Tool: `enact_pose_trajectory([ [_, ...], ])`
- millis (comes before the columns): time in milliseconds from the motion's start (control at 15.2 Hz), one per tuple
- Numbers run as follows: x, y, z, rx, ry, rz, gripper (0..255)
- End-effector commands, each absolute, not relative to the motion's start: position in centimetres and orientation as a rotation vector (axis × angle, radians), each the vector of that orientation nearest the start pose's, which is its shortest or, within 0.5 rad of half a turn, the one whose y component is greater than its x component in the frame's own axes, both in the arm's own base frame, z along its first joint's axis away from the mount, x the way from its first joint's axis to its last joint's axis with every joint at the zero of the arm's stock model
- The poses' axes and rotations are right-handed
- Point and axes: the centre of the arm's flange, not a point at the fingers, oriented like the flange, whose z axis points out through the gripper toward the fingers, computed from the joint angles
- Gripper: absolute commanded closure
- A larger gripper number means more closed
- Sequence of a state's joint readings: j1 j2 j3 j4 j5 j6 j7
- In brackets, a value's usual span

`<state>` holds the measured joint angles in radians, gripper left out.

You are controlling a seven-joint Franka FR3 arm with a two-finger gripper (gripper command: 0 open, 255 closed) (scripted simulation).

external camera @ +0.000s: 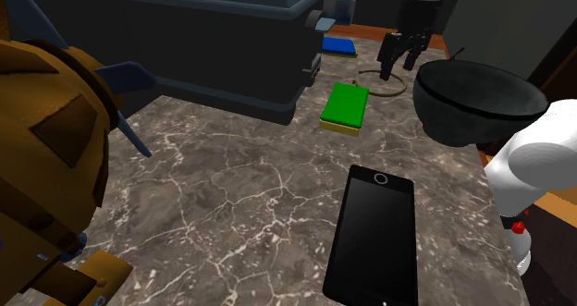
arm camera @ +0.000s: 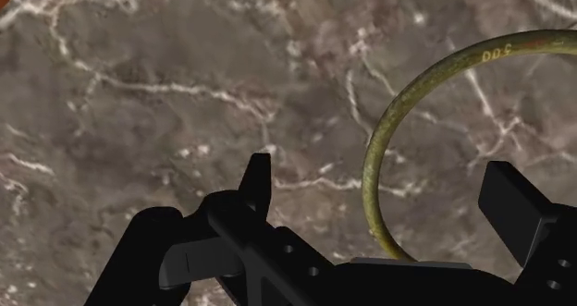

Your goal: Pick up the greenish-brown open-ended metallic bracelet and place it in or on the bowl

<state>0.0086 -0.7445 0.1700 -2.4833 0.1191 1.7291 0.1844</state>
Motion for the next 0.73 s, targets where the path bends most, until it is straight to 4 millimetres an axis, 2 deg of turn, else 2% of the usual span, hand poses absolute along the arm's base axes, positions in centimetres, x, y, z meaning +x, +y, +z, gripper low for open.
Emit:
enact_pose_trajectory([
  [0, 31.90, 7.73, 52.28, -3.140, 0.111, 0.024, 0],
  [396, 31.90, 7.73, 52.29, -3.140, 0.111, 0.024, 0],
  [462, 31.90, 7.73, 52.29, -3.140, 0.111, 0.024, 255],
  [660, 31.86, 7.77, 52.31, -3.140, 0.111, 0.024, 255],
])
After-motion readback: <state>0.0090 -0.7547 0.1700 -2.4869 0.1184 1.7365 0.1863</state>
